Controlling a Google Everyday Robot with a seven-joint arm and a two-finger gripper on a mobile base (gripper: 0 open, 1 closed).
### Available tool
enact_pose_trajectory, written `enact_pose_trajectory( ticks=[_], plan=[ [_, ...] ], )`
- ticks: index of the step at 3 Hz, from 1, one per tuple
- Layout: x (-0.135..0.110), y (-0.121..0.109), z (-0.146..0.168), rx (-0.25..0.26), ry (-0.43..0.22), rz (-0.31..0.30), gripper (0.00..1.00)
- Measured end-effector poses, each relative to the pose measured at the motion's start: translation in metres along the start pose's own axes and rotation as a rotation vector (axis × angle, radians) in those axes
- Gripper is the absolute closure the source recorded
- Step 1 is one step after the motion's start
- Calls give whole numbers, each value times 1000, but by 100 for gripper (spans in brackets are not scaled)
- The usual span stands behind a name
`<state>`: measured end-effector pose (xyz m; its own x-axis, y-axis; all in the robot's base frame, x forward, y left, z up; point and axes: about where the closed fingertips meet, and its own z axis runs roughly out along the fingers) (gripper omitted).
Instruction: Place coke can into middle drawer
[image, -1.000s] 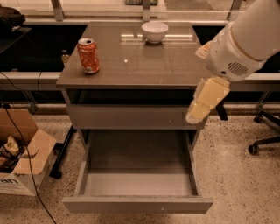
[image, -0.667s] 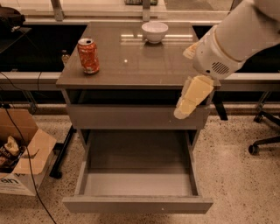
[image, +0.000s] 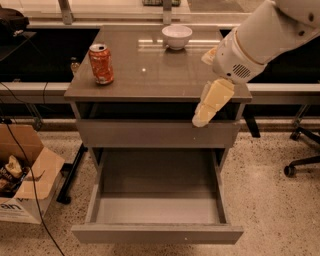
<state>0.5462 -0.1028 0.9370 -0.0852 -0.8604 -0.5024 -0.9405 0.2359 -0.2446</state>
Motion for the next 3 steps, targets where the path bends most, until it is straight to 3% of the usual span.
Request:
enact_pose_trajectory(
  ticks=[2, 3],
  plan=[
    [-41, -34, 58, 74, -136, 38, 0],
    [-68, -55, 91, 66, -203, 29, 0]
  ],
)
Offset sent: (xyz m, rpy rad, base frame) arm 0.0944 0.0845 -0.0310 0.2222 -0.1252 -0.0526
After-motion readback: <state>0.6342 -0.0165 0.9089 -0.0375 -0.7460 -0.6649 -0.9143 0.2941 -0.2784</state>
